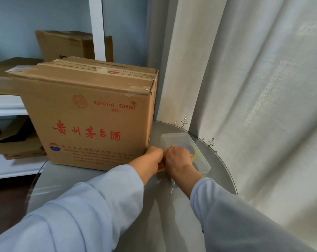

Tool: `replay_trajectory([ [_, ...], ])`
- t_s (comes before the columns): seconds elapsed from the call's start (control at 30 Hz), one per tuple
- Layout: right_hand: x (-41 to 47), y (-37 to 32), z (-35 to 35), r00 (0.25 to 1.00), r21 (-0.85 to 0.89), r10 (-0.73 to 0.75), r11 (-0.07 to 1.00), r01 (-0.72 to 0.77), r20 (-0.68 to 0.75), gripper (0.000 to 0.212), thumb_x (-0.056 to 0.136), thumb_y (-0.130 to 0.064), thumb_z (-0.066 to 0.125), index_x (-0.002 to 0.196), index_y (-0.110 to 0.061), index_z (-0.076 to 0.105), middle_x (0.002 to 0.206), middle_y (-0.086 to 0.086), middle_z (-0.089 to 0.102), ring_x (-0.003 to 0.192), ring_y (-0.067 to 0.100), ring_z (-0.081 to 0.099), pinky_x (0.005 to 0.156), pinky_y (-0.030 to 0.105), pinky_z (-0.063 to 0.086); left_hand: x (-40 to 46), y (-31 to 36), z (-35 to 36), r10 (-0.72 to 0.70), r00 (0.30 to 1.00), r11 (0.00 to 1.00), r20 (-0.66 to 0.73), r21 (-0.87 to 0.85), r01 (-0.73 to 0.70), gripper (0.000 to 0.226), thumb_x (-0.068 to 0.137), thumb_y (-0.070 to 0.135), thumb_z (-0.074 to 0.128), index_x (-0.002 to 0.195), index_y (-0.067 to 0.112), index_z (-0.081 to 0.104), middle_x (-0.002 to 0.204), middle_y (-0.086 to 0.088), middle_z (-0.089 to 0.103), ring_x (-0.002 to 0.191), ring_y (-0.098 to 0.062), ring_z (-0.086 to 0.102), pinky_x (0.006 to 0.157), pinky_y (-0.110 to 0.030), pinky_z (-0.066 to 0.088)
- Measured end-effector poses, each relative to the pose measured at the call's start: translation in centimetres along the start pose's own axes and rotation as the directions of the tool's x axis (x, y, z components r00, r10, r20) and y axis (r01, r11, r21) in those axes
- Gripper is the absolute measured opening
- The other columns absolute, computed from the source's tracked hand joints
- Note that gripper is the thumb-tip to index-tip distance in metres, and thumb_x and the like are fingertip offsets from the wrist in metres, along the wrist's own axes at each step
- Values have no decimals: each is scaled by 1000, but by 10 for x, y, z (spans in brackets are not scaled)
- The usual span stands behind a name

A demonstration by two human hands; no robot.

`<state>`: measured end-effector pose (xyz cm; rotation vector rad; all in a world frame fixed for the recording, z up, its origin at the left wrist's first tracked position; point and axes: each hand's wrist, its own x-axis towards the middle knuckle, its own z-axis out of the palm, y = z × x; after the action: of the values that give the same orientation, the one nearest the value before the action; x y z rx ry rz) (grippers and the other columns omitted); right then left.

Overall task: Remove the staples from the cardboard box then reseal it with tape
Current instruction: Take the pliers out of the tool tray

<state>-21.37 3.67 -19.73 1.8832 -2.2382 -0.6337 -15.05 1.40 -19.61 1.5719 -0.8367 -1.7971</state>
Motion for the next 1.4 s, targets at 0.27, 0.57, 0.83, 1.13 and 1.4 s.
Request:
replay_trajectory([
  [0.27, -3, 3, -21, 999, 123, 5, 992, 1, -48, 32, 95, 2, 44, 127, 7, 48, 125, 23, 56, 109, 44, 59, 82, 48, 55, -11, -3, -2, -28, 996, 989, 88, -142, 40, 26, 99, 15, 37, 84, 5, 55, 78, -13, 58, 68, -24, 55, 73, -40, 49],
  [0.57, 11, -6, -20, 988, -160, -133, 980, 120, -73, 58, 93, 6, 46, 147, -6, 28, 109, 22, 65, 88, 41, 69, 62, 46, 58, -10, 4, -1, -61, 998, 989, 30, -130, 64, 48, 102, 42, 31, 72, 8, 47, 74, -12, 52, 66, -24, 50, 87, -42, 50],
  [0.83, 11, 14, -33, 970, -124, -139, 986, 116, -199, 28, 96, -5, 44, 113, -9, 64, 113, 9, 66, 102, 33, 65, 78, 40, 57, -8, 4, 1, -25, 991, 970, 133, -235, 56, 48, 102, 40, 31, 114, 2, 57, 100, -12, 60, 96, -28, 57, 84, -40, 47],
  [1.13, -12, 50, -45, 949, 8, -48, 999, 54, -311, 35, 98, -30, 44, 127, -12, 44, 119, 6, 61, 110, 27, 60, 70, 30, 33, -19, -12, 14, 328, 911, 707, 250, 575, -412, 31, 87, 4, 45, 115, 13, 56, 114, -13, 62, 104, -29, 58, 86, -34, 49],
  [1.4, -34, 84, -53, 912, 12, 41, 999, -40, -409, 31, 86, 2, 56, 116, -8, 56, 124, 11, 43, 111, 29, 49, 65, 30, 32, -16, -9, 3, 302, 912, 607, 277, 682, -408, 60, 92, -2, 46, 146, 19, 30, 133, -16, 47, 103, -30, 54, 87, -42, 52],
])
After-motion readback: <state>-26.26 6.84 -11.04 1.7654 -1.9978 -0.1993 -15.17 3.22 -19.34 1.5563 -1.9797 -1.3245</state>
